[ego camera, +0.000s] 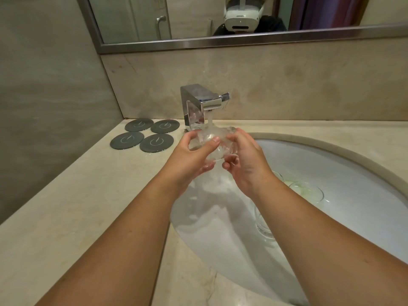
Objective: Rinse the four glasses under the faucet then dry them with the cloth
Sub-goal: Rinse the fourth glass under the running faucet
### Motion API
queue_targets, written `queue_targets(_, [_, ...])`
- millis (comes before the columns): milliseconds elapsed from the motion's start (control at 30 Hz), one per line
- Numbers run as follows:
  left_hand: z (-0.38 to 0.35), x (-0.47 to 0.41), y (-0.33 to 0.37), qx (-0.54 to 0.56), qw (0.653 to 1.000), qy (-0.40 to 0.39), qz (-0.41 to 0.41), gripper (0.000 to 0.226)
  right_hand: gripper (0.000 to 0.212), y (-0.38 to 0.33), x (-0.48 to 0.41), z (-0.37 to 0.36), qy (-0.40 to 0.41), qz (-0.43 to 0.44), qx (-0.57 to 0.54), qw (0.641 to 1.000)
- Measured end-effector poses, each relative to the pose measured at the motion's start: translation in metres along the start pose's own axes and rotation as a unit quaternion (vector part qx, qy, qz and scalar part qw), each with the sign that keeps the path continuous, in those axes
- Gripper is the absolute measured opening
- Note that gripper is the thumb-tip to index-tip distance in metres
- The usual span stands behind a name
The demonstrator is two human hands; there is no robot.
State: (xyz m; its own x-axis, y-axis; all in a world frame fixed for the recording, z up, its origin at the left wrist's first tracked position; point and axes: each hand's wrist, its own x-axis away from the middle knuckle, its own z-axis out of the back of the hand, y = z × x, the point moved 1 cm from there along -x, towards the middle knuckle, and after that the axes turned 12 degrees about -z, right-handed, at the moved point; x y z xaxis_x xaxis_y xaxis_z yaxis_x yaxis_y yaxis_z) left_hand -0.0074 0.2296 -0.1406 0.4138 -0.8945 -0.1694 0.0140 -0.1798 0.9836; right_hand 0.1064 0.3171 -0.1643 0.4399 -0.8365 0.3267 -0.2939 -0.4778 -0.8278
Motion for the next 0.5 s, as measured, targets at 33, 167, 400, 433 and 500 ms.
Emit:
queue_targets(33, [0.0,0.0,0.001,-0.002,1.0,-0.008,-0.004,0.057,0.064,0.0,0.0,0.0,0.0,0.003,-0.005,1.0])
queue_targets(167, [0.0,0.0,0.001,-0.042,0.998,-0.031,-0.038,0.079,0.067,0.0,0.0,0.001,0.01,0.006,-0.022,1.0])
queue_targets(400, [0.002,-0.001,0.001,-0.033,0.999,-0.01,-0.042,0.052,0.051,-0.004,0.007,-0.001,0.003,-0.039,0.002,0.999])
queue_targets(433, [0.002,-0.001,0.001,-0.027,0.999,-0.008,-0.037,0.05,0.044,-0.005,0.008,-0.001,-0.003,-0.045,-0.006,0.999])
queue_targets(500, [0.002,-0.002,0.0,-0.017,1.0,-0.004,-0.023,0.054,0.028,-0.007,0.011,-0.001,-0.02,-0.046,-0.014,0.999])
